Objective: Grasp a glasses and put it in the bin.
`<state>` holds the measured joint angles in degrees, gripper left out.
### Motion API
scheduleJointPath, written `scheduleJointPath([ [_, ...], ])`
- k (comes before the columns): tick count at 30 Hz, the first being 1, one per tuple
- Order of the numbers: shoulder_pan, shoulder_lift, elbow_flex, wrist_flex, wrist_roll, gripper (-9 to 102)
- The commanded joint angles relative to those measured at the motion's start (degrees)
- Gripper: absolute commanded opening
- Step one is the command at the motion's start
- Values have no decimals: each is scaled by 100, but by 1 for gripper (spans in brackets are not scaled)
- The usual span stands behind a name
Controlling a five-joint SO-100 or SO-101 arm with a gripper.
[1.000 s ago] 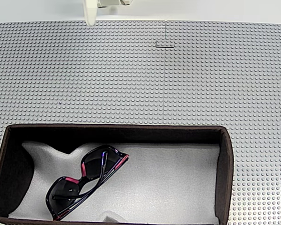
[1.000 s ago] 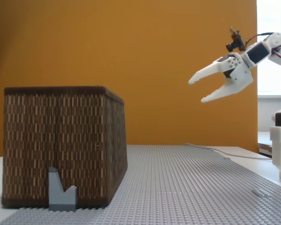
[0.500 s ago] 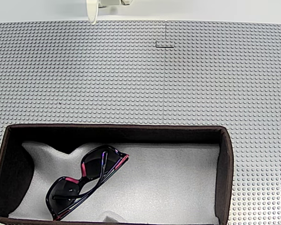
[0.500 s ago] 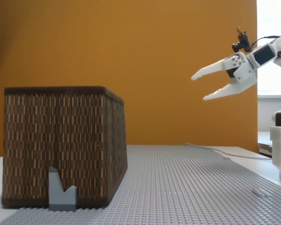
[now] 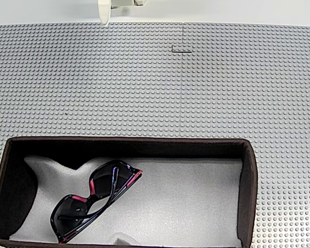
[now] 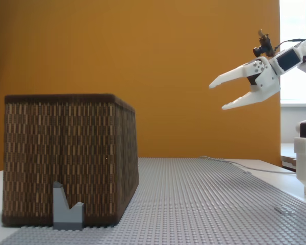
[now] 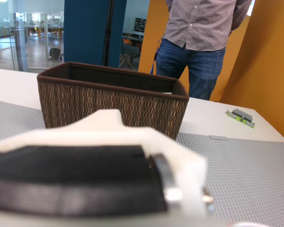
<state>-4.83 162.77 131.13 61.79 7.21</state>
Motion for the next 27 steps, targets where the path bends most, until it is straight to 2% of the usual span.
scheduleJointPath([
  [1,-70,123,44,88,-18,25],
  [27,-132,167,149,-70,-88,24],
])
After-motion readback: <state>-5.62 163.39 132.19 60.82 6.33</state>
